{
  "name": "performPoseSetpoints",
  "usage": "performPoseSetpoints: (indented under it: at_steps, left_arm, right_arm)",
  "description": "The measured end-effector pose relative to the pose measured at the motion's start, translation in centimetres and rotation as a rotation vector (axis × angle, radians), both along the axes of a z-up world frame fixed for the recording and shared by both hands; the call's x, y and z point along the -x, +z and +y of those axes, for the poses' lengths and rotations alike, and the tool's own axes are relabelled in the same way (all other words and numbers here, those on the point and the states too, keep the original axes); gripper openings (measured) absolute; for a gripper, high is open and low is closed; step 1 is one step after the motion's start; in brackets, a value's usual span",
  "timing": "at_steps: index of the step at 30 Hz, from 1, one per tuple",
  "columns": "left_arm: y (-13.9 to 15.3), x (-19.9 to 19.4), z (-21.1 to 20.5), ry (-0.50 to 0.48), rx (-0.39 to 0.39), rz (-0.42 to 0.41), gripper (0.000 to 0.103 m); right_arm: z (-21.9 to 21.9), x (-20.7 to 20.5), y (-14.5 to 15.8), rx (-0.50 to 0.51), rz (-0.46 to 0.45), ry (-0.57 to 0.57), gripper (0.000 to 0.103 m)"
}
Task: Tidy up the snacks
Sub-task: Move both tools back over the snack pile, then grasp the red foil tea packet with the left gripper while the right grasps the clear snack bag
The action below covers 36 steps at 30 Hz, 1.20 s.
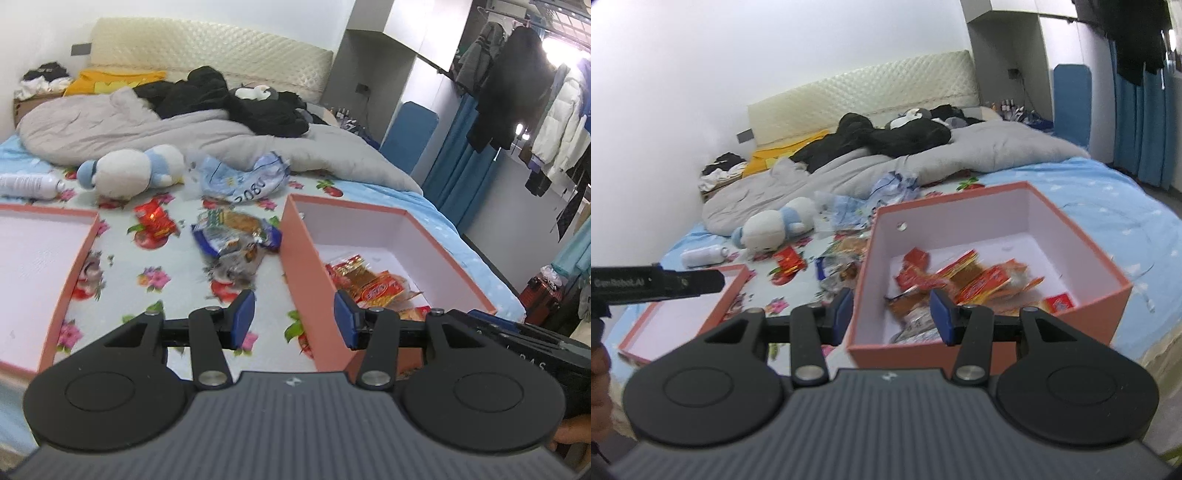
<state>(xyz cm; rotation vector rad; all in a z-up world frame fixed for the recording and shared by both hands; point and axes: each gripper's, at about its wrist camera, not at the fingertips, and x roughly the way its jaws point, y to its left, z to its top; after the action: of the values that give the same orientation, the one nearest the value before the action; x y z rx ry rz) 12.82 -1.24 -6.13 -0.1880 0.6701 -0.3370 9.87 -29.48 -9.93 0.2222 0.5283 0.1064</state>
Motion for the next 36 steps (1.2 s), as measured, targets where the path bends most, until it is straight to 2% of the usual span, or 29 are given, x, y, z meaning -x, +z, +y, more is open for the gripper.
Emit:
performPoseSetpoints:
  at_steps: [7,12,15,25,31,36]
  left_arm:
    - [-1.2,0.6,1.6,0.033,0.013,0.032,0.053]
    - [-1.6,0.3,1.5,0.054,0.017,0.048,0.053]
    - [-1.6,-0.3,1.1,0.063,-0.022,0.06,0.054]
    - [-2.5,-1.4,1.0,0.153,-0.046,0.1,0.067]
    - [-4.5,-3.5,4.0,0.2,0.011,0.108,0.067]
    - [-6.9,-8.4,7.3,0.207,0.073,0.137,0.067]
  right_arm:
    - [2.2,0.5,-0.3,0.012,0.006,0.051,0.049]
    - [1.7,0.3,0.3,0.044,-0.022,0.087,0.049]
    - [1.2,0.2,0.2,0.029,-0.022,0.089,0.049]
    - [2.7,-0.9,-1.9,0.025,0.01,0.183,0.049]
    - [5.9,-2.5,-3.0,0.059,0.002,0.255,0.049]
    - [9.1,-5.3,-4.1,0.073,0.004,0.238,0.049]
